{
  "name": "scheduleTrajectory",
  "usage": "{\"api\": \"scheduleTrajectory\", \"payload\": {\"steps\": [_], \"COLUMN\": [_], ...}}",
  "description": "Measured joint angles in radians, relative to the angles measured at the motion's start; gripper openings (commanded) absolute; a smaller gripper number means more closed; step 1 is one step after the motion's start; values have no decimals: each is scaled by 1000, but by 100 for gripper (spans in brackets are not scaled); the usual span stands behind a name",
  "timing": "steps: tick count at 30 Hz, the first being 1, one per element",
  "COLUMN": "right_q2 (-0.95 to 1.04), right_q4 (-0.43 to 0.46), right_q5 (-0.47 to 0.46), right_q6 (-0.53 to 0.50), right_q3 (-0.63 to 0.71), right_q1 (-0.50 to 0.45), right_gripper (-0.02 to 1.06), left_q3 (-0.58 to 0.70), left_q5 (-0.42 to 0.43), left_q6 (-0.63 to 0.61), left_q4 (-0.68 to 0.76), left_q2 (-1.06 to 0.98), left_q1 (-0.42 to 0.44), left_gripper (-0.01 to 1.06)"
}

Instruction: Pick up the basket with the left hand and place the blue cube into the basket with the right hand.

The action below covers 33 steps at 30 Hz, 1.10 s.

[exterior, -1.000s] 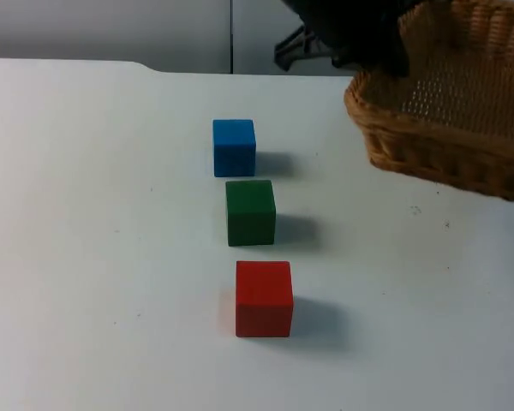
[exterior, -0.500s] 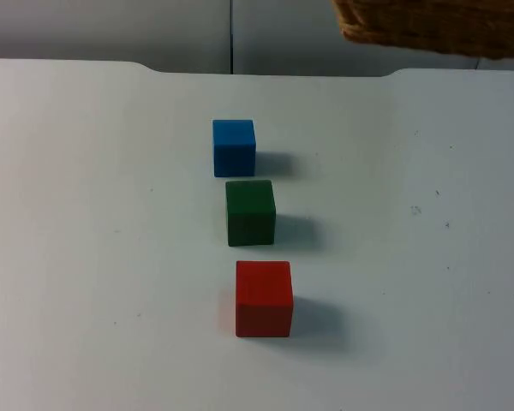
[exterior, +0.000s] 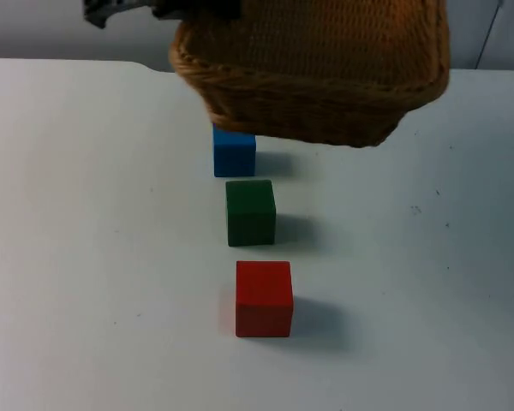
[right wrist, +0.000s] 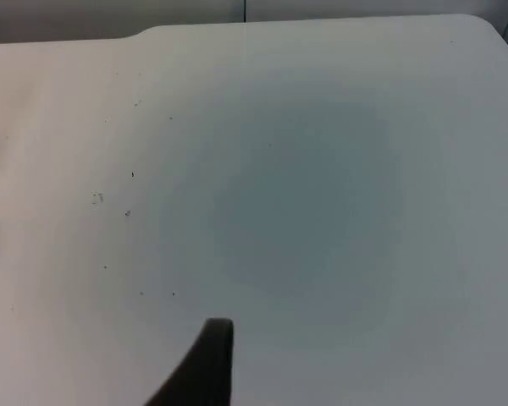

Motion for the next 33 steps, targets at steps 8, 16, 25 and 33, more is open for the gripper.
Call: {"api": "scheduleTrajectory", "payload": {"steps": [8, 16, 25, 33], "right_q2": [0, 0, 0, 0], "right_q4": [0, 0, 0, 0], "right_q5": [0, 0, 0, 0], "right_q6": [0, 0, 0, 0], "right_q3": [0, 0, 0, 0], "right_q1": [0, 0, 0, 0], "right_gripper": [104, 104, 104, 104], "left_q3": [210, 404, 578, 648], "left_q5": [64, 223, 376, 415], "left_q6": [247, 392, 580, 698], "left_q4": [-174, -192, -279, -280], "left_q2": [-203, -390, -478, -480], "left_q1": [190, 473, 745, 806], "left_gripper": [0, 0, 0, 0]}}
